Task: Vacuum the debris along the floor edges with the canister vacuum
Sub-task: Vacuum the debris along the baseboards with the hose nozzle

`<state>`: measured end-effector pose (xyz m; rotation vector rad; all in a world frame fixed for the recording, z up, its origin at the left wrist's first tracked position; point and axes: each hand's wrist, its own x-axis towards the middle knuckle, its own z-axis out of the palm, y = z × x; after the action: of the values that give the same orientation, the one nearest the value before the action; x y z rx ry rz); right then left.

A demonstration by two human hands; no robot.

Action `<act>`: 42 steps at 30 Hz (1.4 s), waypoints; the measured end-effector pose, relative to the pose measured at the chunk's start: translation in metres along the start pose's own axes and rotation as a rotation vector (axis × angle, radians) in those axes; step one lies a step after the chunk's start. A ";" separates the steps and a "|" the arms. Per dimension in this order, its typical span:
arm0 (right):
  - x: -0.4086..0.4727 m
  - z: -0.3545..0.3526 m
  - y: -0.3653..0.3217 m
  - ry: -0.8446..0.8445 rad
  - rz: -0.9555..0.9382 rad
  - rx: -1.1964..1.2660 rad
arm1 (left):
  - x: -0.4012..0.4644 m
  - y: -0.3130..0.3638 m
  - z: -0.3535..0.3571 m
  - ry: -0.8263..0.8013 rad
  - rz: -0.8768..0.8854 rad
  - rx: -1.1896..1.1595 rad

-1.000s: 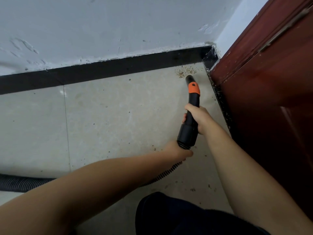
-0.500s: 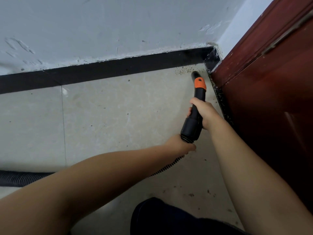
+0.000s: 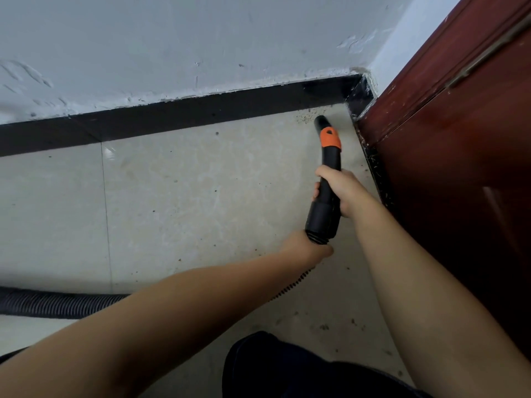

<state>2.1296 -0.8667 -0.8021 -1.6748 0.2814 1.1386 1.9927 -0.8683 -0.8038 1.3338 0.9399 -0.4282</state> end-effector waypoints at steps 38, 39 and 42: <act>0.024 0.004 -0.032 0.034 -0.004 -0.061 | 0.026 0.020 -0.010 0.009 0.018 -0.117; 0.021 0.007 -0.029 0.022 0.001 -0.077 | 0.023 0.016 -0.011 0.012 0.015 -0.129; 0.012 0.019 -0.022 -0.009 0.003 -0.102 | 0.013 0.005 -0.015 0.010 0.004 -0.166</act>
<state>2.1397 -0.8380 -0.7980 -1.7578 0.2236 1.1800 1.9994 -0.8498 -0.8102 1.1877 0.9600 -0.3325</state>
